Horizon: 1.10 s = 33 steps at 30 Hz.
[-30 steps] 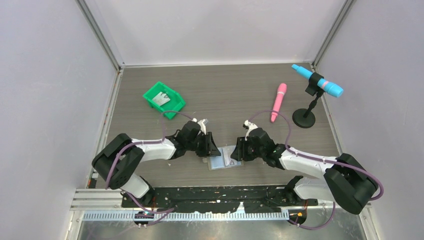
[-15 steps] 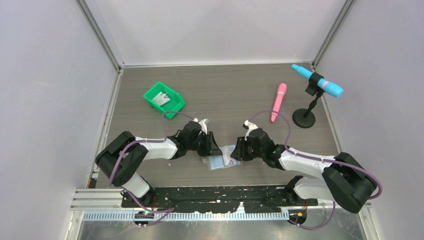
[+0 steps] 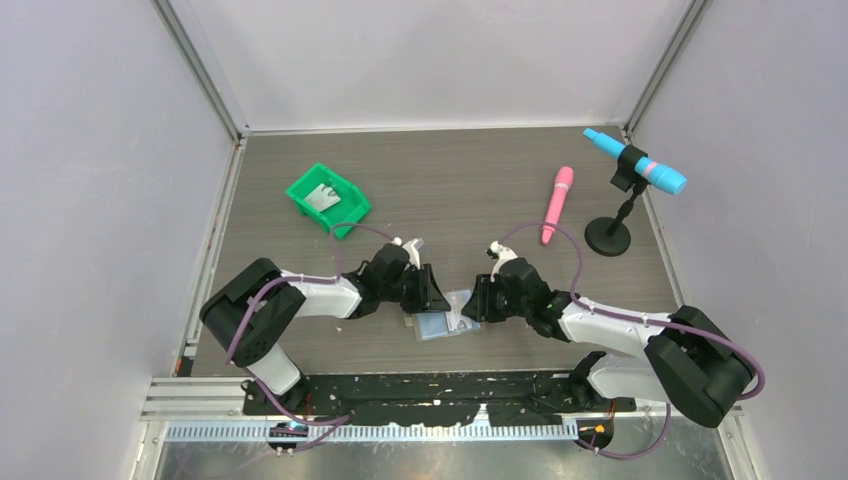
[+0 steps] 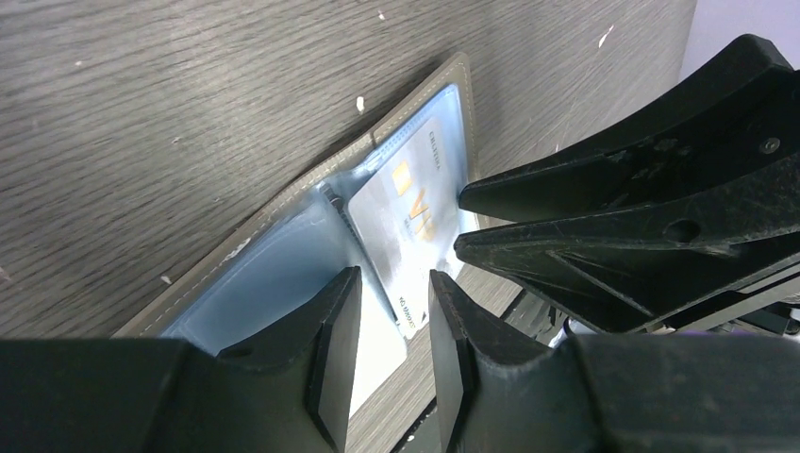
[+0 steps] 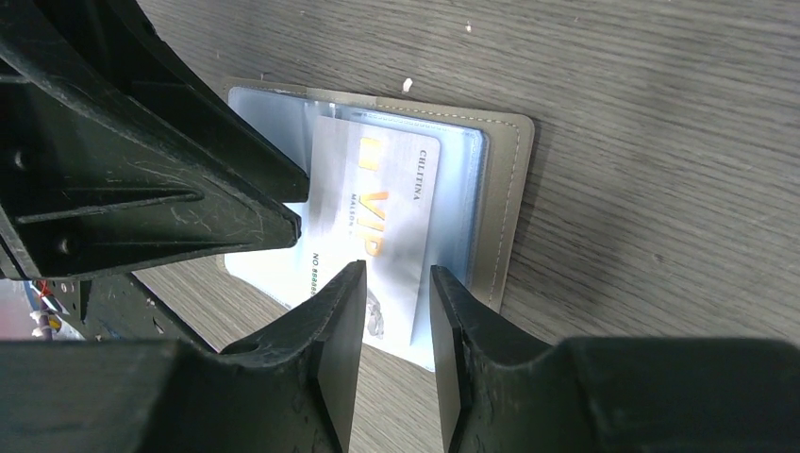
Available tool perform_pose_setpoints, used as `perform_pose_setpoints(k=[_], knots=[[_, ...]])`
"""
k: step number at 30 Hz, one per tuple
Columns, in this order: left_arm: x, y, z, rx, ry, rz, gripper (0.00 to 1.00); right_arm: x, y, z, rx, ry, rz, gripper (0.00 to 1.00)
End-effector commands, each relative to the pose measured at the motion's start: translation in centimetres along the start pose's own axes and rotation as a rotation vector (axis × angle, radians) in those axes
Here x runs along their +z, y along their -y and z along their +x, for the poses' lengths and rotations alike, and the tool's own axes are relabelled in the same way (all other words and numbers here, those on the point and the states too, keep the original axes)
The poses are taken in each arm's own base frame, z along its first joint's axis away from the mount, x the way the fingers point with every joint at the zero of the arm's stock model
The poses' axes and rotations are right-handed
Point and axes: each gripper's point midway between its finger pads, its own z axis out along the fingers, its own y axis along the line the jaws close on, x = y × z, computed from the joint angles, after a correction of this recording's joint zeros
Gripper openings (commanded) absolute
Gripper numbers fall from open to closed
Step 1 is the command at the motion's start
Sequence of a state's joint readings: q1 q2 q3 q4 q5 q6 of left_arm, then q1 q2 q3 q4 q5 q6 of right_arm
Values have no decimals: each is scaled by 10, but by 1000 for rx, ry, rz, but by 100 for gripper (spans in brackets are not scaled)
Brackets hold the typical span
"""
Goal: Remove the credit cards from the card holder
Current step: Remove the credit card from the card holder.
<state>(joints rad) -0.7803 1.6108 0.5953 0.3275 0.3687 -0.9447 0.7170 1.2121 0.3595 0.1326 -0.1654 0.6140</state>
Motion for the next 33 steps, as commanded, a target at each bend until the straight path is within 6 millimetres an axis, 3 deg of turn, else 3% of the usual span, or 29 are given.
perform_pose_setpoints(k=[1, 14, 18, 22, 33], knots=[[7, 4, -7, 9, 37, -7, 35, -2, 9, 10, 13, -17, 27, 38], [11, 15, -2, -21, 18, 27, 27, -3, 8, 10, 15, -11, 19, 38], [11, 23, 0, -56, 12, 73, 18, -4, 8, 10, 17, -7, 20, 37], [9, 29, -2, -71, 21, 98, 0, -5, 9, 10, 18, -3, 24, 37], [-8, 17, -2, -67, 60, 15, 0, -7, 8, 3, 17, 15, 35, 38]])
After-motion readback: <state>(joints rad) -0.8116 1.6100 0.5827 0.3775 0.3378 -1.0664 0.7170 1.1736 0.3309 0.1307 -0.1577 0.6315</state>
